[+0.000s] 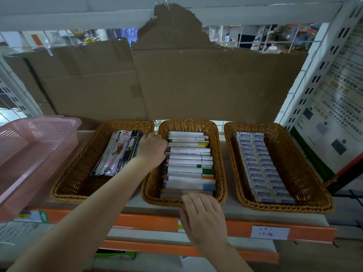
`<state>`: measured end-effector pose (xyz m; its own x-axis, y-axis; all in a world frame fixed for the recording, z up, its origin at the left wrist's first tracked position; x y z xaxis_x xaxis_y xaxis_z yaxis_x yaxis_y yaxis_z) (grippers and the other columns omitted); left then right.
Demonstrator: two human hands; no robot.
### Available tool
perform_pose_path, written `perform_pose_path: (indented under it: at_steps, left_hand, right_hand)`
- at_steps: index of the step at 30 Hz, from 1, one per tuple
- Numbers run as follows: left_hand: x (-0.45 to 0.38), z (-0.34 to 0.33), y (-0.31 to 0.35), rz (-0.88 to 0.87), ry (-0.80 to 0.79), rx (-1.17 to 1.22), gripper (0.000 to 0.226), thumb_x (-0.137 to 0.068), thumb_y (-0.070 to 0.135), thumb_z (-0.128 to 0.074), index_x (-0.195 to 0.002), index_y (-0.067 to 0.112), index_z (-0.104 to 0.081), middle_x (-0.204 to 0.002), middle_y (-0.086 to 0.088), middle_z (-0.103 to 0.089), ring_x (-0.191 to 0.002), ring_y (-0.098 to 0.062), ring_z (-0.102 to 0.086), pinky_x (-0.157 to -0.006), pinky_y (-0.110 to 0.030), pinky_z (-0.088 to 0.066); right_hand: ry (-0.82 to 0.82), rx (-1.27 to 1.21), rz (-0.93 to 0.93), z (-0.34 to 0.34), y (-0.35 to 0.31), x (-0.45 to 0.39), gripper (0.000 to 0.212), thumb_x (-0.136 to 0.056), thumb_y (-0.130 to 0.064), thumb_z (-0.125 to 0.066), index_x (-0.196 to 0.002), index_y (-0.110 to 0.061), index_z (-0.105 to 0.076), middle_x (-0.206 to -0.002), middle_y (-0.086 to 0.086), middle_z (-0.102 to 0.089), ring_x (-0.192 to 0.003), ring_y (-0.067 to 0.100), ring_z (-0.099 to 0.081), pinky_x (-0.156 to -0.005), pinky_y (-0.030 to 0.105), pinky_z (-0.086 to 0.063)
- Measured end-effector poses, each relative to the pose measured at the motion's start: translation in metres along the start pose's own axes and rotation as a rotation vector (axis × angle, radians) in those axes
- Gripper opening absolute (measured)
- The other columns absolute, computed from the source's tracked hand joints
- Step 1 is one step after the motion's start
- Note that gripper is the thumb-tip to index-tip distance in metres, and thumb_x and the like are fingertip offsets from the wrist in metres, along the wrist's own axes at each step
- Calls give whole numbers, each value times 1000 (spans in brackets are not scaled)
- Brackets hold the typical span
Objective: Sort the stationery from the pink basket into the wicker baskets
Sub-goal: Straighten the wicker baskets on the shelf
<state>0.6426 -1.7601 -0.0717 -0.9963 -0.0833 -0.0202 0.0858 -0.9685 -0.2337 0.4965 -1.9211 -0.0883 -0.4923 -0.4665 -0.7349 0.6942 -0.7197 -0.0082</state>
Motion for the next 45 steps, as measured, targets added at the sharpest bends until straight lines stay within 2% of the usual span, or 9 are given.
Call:
perform_pose_path:
  at_steps: [2,8,12,19,27,33,37,40,45]
  left_hand:
    - [1,1,-4,8,9,-40,28,-91,32,-57,-115,18,-62,-122,-4,-56,-121,-24,-42,-101,-36,-33]
    - [-4,4,7,-15,14,-31,24,-94,25,-54,-113,16,-65,-120,-4,-59,-119,-24,-45,-103,-38,-33]
    - [-4,0,1,-4,-20,-20,25,-93,23,-53,-115,17,-64,-120,-3,-57,-121,-24,-44,-104,-39,-33]
    - [-20,5,-7,42,-25,-9,25,-97,14,-43,-112,12,-62,-115,-7,-59,-112,-25,-48,-93,-35,-39]
    - [-31,-3,4,59,-91,16,20,-96,13,-44,-104,10,-62,-108,-7,-59,-106,-23,-50,-85,-32,-41]
    - [-4,21,0,32,80,143,29,-99,27,-38,-108,15,-63,-111,-4,-60,-110,-23,-49,-92,-36,-37]
    - [37,23,2,27,174,188,30,-99,31,-37,-112,22,-62,-113,2,-60,-113,-19,-47,-98,-35,-35]
    - [69,31,-4,26,277,206,29,-97,30,-39,-104,21,-66,-105,3,-64,-107,-19,-52,-92,-35,-39]
    - [116,43,-2,-46,427,257,15,-89,22,-59,-88,14,-71,-88,-4,-69,-88,-26,-62,-78,-39,-47]
  right_hand:
    - [-1,2,1,0,0,0,48,-100,-32,-28,-93,-15,-73,-89,0,-69,-79,18,-63,-82,28,-40]
    - [-13,15,3,1,1,-1,41,-97,-30,-34,-92,-16,-72,-88,-1,-68,-77,17,-63,-82,27,-39]
    - [-16,9,3,1,0,-1,48,-99,-31,-27,-92,-17,-72,-87,-1,-68,-76,16,-64,-82,27,-39]
    - [-23,27,0,2,1,-2,32,-91,-31,-44,-90,-19,-73,-85,-4,-68,-77,13,-63,-82,26,-39]
    - [-60,8,-6,-1,3,-2,28,-85,-32,-48,-91,-19,-73,-84,-4,-68,-77,14,-64,-83,26,-41]
    - [-42,-11,-12,0,2,-1,53,-99,-31,-23,-90,-18,-74,-86,-3,-69,-77,14,-66,-83,27,-41]
    - [-100,-21,-35,-3,2,-1,43,-97,-32,-33,-93,-18,-74,-91,-2,-70,-81,16,-66,-83,28,-42]
    - [-149,-33,-69,0,4,-6,34,-88,-34,-43,-91,-17,-72,-90,-2,-69,-82,16,-65,-83,27,-43]
    - [-149,-78,-144,10,1,-14,32,-92,-29,-40,-86,-16,-69,-83,-2,-65,-78,18,-62,-77,27,-41]
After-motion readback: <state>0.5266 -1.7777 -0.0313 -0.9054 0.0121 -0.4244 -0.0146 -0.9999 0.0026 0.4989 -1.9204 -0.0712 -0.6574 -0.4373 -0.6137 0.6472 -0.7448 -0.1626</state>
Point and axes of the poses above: each hand's wrist, its own x-axis away from the middle knuckle, its own z-axis out of the back of the hand, y = z × x, the point moved 9 cm from there along -x, towards the middle knuckle
